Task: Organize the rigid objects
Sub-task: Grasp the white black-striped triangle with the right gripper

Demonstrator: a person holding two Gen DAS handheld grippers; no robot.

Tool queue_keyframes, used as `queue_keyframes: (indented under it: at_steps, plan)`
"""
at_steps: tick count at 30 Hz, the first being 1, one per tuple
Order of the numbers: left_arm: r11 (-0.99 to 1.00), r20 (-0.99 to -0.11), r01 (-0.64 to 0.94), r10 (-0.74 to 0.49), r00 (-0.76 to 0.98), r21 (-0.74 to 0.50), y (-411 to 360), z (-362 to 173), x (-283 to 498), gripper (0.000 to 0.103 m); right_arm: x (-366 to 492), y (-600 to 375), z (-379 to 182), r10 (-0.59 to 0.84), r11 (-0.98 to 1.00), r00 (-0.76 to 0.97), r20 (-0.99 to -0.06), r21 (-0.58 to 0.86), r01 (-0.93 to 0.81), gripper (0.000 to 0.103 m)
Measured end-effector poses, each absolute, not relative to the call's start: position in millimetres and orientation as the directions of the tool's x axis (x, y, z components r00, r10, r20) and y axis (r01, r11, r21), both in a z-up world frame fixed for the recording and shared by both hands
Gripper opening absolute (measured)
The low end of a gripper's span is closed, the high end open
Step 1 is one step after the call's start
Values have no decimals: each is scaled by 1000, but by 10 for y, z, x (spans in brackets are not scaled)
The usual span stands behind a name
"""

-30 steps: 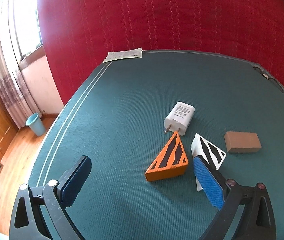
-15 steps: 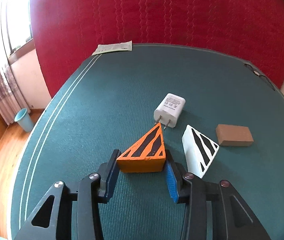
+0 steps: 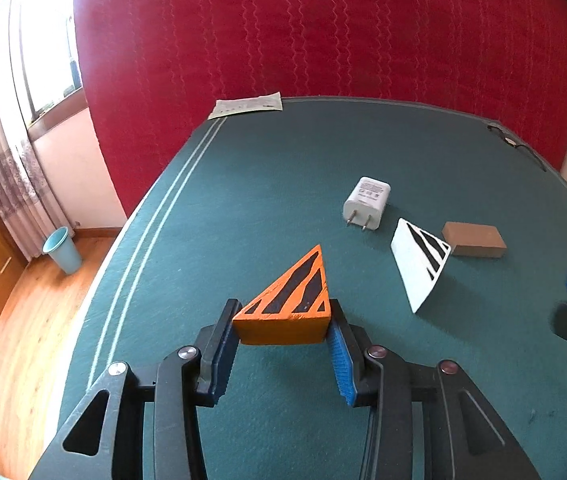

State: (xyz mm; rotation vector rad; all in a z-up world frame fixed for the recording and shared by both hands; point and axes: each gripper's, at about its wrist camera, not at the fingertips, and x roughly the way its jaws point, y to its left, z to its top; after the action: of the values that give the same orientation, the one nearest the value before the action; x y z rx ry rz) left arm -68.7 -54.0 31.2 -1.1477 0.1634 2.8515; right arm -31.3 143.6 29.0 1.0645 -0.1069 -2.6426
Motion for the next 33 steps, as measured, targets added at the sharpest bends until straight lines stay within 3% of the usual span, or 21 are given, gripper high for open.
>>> queue_keyframes:
  at_steps: [10, 15, 20, 28, 33]
  plan:
    - [-997, -693, -70, 25, -720, 37, -712, 308, -601, 44, -758, 733, 224, -380, -918, -630, -678, 193, 346, 69]
    - [-997, -690, -70, 37, -722, 20, -750, 326, -579, 44, -978, 591, 145, -343, -930, -626, -701, 160, 331, 55]
    - [-997, -684, -80, 44, -728, 21, -753, 327, -550, 44, -1070, 526, 91, -310, -939, -628, -714, 125, 321, 49]
    - [-996, -692, -84, 51, -720, 14, -758, 291, -566, 44, -1158, 466, 21, -278, -943, -627, -728, 82, 323, 30]
    - [-996, -694, -87, 60, -718, 4, -771, 283, -569, 44, -1064, 509, 28, -275, -942, -632, -724, 70, 330, 30]
